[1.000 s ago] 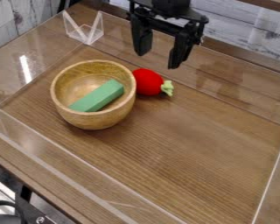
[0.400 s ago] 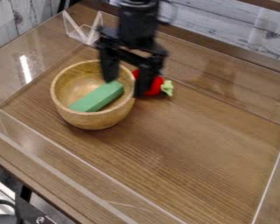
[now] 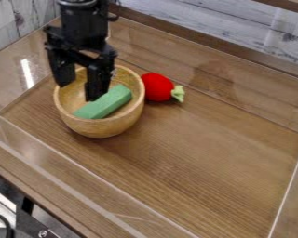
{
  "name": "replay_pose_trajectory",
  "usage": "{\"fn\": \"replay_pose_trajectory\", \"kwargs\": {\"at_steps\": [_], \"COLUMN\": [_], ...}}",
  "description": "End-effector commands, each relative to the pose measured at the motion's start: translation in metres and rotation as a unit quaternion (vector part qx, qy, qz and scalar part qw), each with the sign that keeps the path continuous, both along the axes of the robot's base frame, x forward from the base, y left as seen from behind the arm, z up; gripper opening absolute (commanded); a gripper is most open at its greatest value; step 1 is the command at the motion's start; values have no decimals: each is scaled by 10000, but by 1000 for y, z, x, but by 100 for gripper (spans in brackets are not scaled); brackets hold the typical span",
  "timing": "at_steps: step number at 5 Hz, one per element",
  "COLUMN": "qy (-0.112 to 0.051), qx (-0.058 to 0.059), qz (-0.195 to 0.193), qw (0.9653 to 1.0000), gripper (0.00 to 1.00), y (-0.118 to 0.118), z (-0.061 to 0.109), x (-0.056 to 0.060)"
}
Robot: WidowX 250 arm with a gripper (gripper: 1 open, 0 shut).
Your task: Remove the green object from the brown bowl and put it on the table
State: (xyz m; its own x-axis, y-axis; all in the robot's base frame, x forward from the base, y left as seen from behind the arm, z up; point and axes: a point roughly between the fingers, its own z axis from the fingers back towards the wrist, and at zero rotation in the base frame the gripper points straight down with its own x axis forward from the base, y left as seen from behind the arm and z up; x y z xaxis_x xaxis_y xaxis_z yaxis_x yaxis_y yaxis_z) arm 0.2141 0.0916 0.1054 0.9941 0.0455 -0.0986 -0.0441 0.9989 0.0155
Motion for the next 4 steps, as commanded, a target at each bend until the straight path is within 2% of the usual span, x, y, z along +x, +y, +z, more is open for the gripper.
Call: {"fn": "replay_pose_trajectory", "kwargs": {"at_steps": [1,2,4], "qy": [-186,-220,-238], "qx": [115,148,177], "qz": [-355,-622,-211], "qw": [9991,9977,9993], "gripper": [100,100,100], "y": [15,24,7], "z": [-9,-27,-38], "x": [8,15,30]}}
